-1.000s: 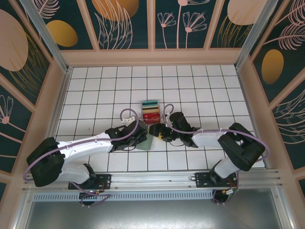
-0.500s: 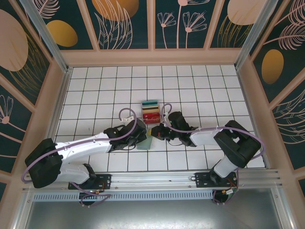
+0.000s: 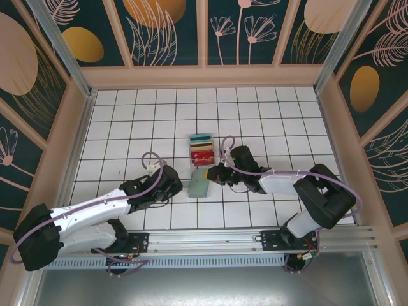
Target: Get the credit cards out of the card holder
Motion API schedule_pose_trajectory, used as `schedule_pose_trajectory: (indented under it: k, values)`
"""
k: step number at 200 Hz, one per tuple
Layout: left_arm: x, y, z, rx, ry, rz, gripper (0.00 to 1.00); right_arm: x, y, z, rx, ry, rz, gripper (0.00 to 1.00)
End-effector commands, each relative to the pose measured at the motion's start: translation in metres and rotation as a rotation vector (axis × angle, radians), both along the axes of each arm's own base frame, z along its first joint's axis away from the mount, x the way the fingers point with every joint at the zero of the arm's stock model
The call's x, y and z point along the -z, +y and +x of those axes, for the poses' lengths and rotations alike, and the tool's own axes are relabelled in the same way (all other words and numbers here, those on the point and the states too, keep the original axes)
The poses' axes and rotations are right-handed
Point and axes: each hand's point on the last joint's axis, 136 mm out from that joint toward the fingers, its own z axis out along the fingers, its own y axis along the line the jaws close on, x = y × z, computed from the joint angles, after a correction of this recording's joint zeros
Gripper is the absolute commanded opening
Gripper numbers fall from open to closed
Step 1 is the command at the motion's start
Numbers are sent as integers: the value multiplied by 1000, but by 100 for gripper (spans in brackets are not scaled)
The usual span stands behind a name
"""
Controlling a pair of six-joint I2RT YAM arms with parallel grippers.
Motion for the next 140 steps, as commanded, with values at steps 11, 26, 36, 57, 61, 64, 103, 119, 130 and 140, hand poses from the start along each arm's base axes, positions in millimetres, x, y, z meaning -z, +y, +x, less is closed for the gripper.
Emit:
schedule_pose_trajectory:
  k: [11, 26, 36, 57, 61, 64, 103, 119, 130, 140]
  values:
    - [0, 0, 2, 10, -10, 6, 0, 7, -5, 5, -8, -24, -54, 0]
    - [3, -4, 1, 34, -7, -2, 0, 14, -7, 6, -23, -28, -105, 0]
    - [4, -8, 1, 45, -6, -13, 0, 19, -8, 7, -36, -32, -149, 0]
    - [-2, -17, 2, 72, -22, -44, 0, 27, -12, 11, -44, -66, -255, 27]
    - [-4, -18, 3, 75, -28, -46, 0, 28, -13, 12, -44, -72, -275, 34]
    - [-5, -19, 4, 77, -30, -48, 0, 28, -14, 13, -43, -78, -289, 38]
    - [-39, -34, 14, 112, -99, -91, 0, 22, -14, 16, -28, -114, -367, 55]
    - [-51, -41, 16, 128, -120, -122, 0, 17, -9, 13, -37, -116, -357, 57]
    - [-57, -45, 17, 135, -125, -134, 0, 13, -4, 12, -43, -119, -346, 59]
    - [-61, -48, 18, 146, -131, -142, 0, 10, 1, 10, -54, -128, -342, 61]
